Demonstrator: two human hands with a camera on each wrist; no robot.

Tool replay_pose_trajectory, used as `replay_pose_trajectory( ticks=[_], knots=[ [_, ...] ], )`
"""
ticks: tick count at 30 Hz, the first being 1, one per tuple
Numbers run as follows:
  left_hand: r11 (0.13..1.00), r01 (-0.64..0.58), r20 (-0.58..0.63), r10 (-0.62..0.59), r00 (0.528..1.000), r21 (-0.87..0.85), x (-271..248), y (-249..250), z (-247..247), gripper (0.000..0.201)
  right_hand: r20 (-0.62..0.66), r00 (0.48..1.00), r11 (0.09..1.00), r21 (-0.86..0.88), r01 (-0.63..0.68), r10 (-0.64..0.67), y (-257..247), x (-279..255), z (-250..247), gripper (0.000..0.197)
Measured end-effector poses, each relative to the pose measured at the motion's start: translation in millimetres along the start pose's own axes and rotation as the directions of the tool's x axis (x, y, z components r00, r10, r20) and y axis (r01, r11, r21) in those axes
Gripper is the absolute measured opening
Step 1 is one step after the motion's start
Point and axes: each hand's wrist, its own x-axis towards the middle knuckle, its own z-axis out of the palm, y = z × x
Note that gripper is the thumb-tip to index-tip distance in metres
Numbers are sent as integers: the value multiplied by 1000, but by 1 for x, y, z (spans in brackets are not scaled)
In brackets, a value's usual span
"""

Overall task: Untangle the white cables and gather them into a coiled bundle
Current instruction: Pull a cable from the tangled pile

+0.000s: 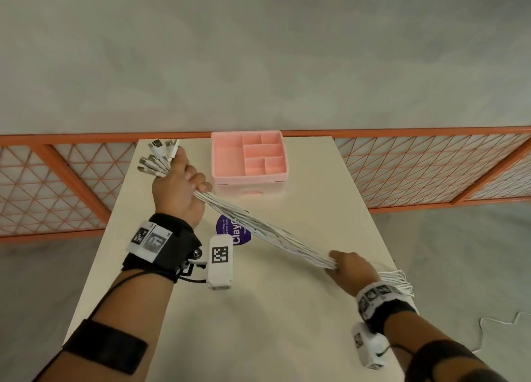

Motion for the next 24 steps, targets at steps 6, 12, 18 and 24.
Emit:
replay_pose_trajectory(
  ticks=[6, 12, 18, 24],
  knots=[
    [968, 245, 68, -248, 966, 48, -6, -50, -22, 29, -243, 921, 952, 83, -294, 306, 95, 14, -37, 23],
    [861, 406, 113, -457, 882, 306, -30, -106, -43, 37, -446, 828, 928, 22, -371, 341, 111, 14, -43, 31],
    [832, 362, 86, -434, 897, 421, -25, -102, -59, 38, 367, 901, 972, -131, -194, 230, 86, 11, 12, 45],
    [809, 290, 99, -391, 915, 512, -30, -104, -53, 36, 376, 926, 980, 193, -48, -29, -10, 16, -41, 91]
  ],
)
